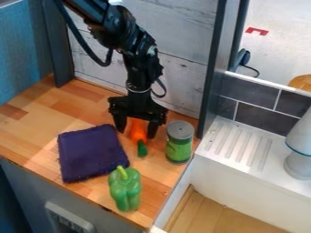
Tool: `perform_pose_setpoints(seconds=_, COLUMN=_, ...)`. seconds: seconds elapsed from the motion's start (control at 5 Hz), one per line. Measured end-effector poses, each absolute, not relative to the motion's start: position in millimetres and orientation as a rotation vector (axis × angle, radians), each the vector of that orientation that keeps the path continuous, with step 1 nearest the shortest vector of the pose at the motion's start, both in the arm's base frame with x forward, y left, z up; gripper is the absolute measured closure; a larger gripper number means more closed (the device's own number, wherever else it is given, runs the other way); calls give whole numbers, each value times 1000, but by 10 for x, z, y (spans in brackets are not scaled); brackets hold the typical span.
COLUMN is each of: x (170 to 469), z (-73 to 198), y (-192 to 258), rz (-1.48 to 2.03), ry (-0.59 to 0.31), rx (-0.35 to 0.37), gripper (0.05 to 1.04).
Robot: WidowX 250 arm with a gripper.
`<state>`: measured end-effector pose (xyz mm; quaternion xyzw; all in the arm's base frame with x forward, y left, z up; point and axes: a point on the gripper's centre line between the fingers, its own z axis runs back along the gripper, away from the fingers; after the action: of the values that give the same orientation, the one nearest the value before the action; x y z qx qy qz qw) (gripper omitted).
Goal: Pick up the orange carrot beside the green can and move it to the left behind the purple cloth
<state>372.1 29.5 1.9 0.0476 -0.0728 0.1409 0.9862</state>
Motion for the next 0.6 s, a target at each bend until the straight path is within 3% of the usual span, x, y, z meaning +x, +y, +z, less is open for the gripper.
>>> perform_pose_setpoints(seconds=0.2, x=3710, z=-21, y=294, rz=284, ry=-136, rx=97, gripper=150)
perform_pose_setpoints(seconds=0.4, x=3697, z=-31, y=294, rz=299, ry=-133, rx=93, gripper=378)
perform_pose_setpoints(seconds=0.6, x=3651, z=-42, y=284, rz=287, ry=-133, rx=91, gripper=488)
